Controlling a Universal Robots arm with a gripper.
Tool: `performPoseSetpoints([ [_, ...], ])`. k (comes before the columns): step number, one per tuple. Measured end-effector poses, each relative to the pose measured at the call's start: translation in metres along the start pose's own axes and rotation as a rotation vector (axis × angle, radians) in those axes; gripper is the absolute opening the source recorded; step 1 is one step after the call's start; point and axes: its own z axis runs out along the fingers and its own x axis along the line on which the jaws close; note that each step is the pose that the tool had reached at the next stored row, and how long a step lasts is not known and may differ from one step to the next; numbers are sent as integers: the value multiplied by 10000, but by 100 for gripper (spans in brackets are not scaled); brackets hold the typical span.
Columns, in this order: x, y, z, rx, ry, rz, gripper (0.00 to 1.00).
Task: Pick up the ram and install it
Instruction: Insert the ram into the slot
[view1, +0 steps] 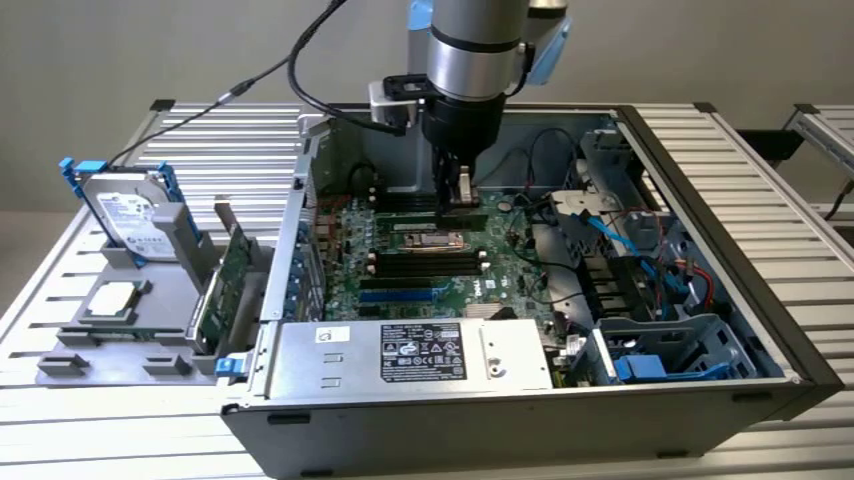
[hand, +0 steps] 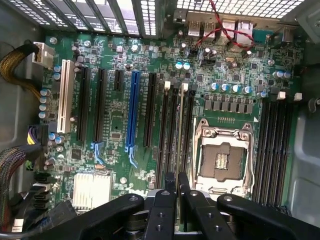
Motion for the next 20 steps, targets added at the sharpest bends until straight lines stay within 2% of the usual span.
performPoseSetpoints([
  [8, 10, -4, 144, -1, 4, 2, 13],
  [15, 40, -5, 237, -3, 34, 2, 13],
  [17, 46, -3, 248, -4, 54, 4, 13],
  [20, 48, -3, 272, -10, 122, 13, 13],
])
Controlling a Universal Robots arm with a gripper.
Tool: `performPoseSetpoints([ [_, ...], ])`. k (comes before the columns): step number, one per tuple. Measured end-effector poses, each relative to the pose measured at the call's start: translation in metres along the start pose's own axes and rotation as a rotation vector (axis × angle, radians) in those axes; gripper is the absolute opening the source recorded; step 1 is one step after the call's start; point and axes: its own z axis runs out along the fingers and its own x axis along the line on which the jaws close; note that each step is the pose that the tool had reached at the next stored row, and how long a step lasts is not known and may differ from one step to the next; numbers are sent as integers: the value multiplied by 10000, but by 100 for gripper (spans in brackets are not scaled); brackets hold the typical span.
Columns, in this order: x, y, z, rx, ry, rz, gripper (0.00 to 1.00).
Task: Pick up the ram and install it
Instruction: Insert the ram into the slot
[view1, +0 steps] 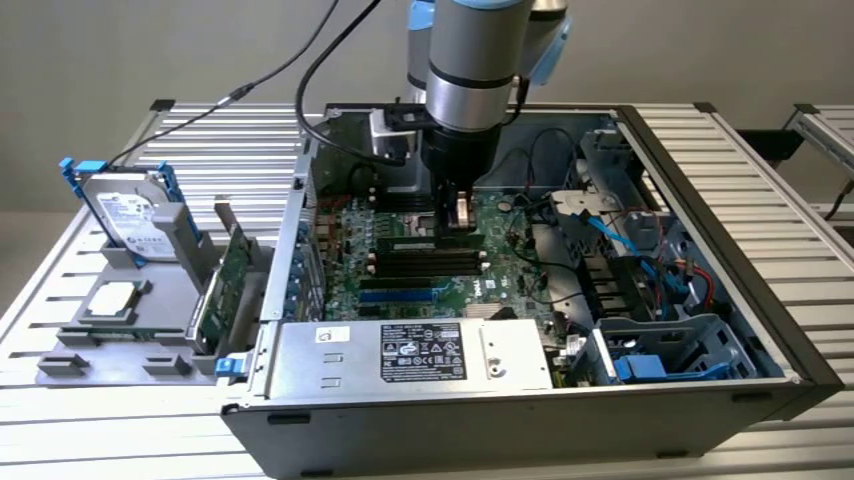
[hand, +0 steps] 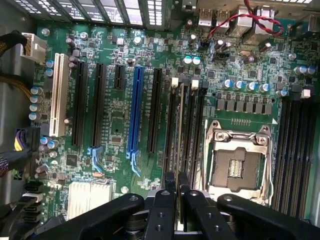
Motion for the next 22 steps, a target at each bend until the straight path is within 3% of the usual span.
performPoseSetpoints([
  [5, 0, -2, 62, -11, 139, 101, 13],
  [12, -1, -3, 96, -19, 195, 525, 13],
  [18, -5, -5, 142, -27, 332, 537, 13],
  [22, -18, -6, 147, -27, 354, 538, 13],
])
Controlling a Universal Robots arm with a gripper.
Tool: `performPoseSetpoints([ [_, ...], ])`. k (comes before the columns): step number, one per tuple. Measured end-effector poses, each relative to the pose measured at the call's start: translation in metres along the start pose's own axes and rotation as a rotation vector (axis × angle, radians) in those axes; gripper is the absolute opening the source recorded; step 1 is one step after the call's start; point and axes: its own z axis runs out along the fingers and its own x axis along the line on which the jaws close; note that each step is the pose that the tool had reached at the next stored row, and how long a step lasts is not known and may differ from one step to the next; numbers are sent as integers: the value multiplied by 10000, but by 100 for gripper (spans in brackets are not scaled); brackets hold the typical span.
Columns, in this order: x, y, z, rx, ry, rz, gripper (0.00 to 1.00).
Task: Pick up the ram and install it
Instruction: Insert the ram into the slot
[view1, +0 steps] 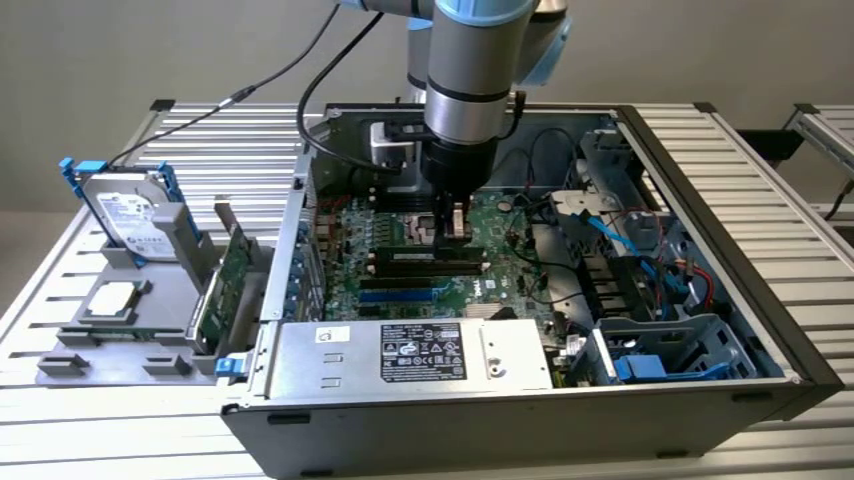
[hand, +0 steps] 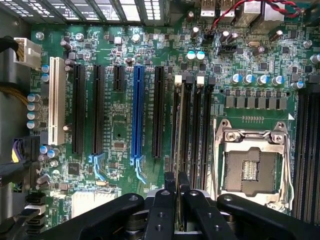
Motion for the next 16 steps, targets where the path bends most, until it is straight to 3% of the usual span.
performPoseSetpoints([
  [16, -32, 9, 47, 23, 24, -39, 13],
])
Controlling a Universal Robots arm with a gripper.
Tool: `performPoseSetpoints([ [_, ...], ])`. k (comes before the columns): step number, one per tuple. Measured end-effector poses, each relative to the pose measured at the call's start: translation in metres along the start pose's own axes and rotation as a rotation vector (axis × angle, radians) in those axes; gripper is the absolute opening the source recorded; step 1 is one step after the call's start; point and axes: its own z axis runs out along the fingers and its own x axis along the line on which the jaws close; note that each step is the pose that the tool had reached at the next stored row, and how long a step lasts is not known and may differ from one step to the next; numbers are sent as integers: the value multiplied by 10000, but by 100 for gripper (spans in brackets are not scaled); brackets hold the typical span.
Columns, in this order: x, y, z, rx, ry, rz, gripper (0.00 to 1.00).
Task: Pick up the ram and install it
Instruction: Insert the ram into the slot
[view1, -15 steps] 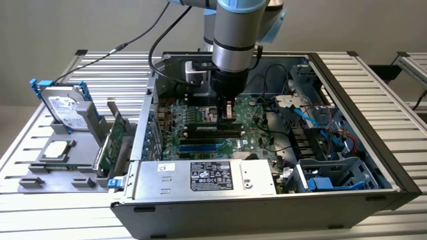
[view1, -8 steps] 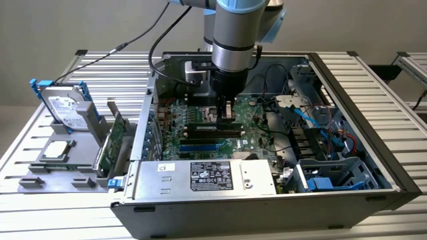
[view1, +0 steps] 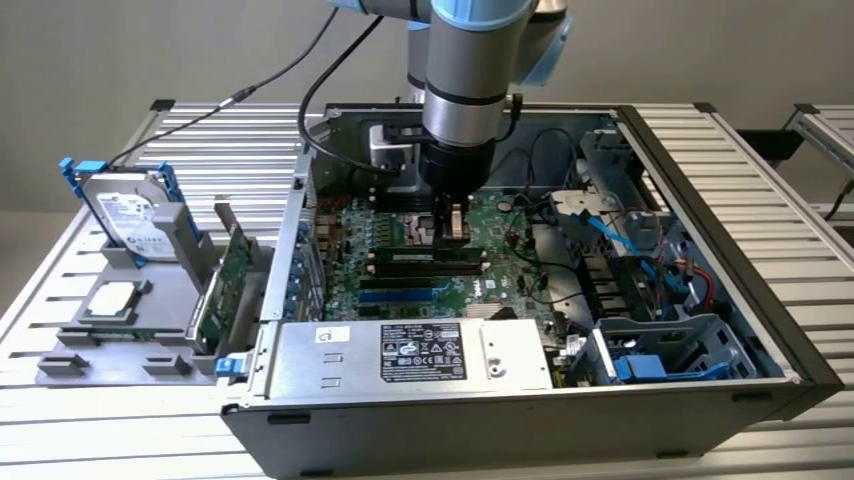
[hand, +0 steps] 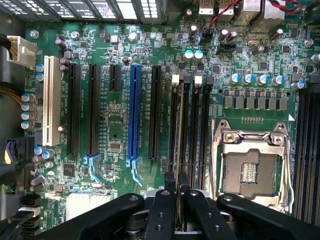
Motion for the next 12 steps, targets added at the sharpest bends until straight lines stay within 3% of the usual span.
performPoseSetpoints([
  [12, -2, 7, 13, 19, 8, -90, 13],
])
